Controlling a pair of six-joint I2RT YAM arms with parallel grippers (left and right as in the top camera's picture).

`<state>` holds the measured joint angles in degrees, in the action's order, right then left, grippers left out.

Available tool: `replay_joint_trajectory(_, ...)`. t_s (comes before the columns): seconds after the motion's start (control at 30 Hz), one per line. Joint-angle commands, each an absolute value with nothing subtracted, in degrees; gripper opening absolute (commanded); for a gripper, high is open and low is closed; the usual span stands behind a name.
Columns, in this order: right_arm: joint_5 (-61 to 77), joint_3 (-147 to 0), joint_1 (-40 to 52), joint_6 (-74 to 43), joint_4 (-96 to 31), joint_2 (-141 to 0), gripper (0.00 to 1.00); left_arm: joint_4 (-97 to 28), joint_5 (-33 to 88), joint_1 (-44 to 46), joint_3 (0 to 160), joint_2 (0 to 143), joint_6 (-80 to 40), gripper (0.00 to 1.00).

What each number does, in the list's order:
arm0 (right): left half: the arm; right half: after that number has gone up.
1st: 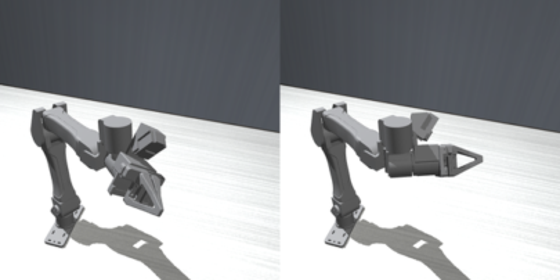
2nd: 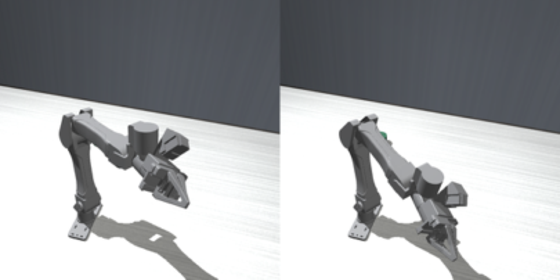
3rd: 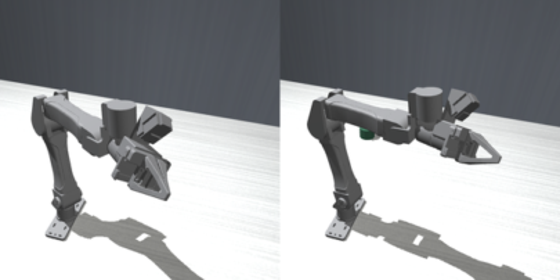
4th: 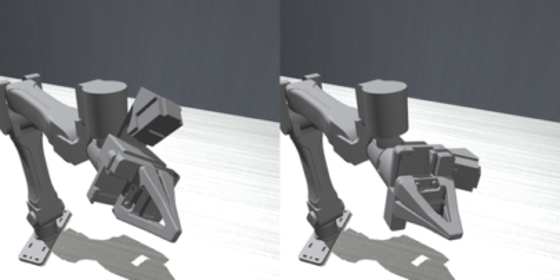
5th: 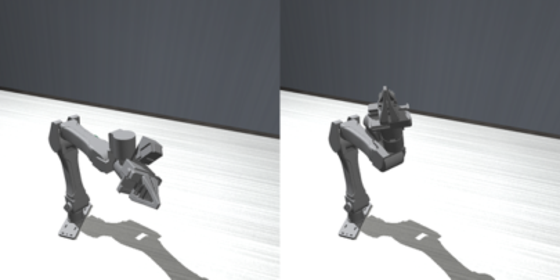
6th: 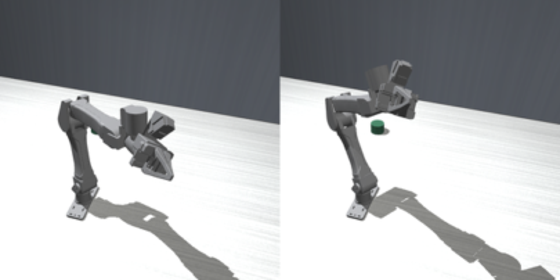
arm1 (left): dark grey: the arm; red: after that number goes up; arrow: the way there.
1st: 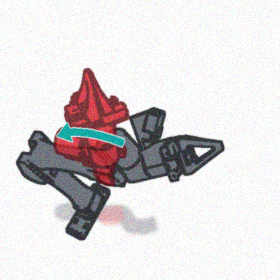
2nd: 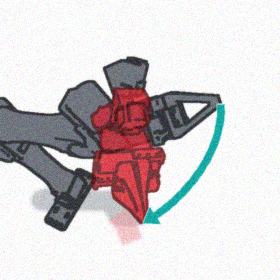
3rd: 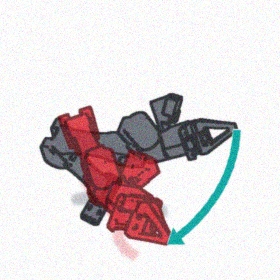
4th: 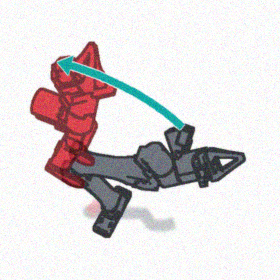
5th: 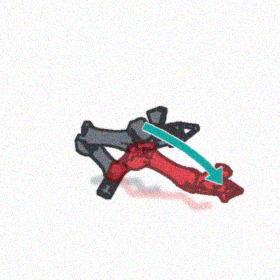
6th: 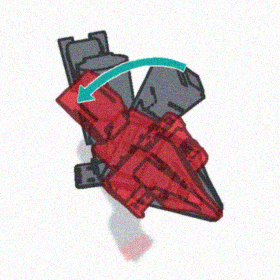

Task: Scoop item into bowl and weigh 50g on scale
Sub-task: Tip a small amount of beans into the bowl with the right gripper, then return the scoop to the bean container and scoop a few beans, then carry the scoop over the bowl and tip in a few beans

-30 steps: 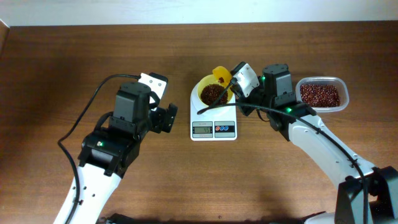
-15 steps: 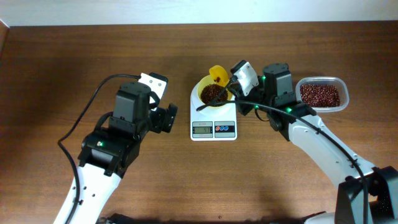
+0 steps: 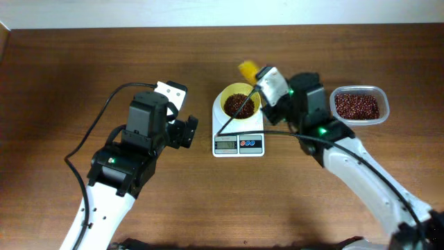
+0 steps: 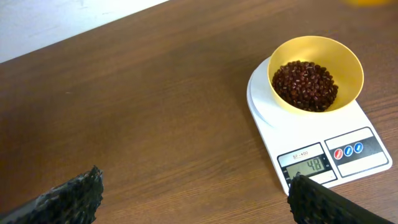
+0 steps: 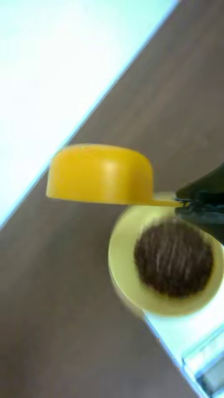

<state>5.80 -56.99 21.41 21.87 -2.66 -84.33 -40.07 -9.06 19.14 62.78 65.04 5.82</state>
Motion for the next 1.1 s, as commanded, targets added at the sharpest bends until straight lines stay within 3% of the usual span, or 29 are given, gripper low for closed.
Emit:
replay_joint_trajectory(0.0,-11.5,-57.3,16.4,22.1,-5.5,-80.1,0.04,-40.0,-9.5,19.0,63.4,64.9,6.1,0.99)
replay_joint_trajectory(0.13,-13.1,-57.3,2.2,20.6,-16.1,-79.1,0.04,-40.0,-9.5,19.0,63.4,64.9,6.1,0.99)
replay_joint_trajectory(0.23,-10.0,-57.3,-5.9,11.2,-22.6,-79.2,0.04,-40.0,-9.5,19.0,63.4,64.9,6.1,0.99)
replay_joint_trajectory(0.43,-2.7,-57.2,-8.4,11.0,-27.2,-86.6,0.04,-40.1,-9.4,19.0,63.4,64.9,6.1,0.99)
replay_joint_trajectory(0.63,3.0,-57.2,-8.8,2.6,-24.2,-90.4,0.04,-40.1,-9.4,19.0,63.4,64.9,6.1,0.99)
replay_joint_trajectory(0.83,14.2,-57.2,-18.9,-2.5,-24.0,-90.4,0.04,-40.2,-9.4,19.0,63.4,64.9,6.1,0.99)
replay_joint_trajectory(1.07,39.7,-57.2,-28.7,-4.2,-24.0,-90.4,0.04,-40.2,-9.4,19.0,63.4,64.9,6.1,0.99)
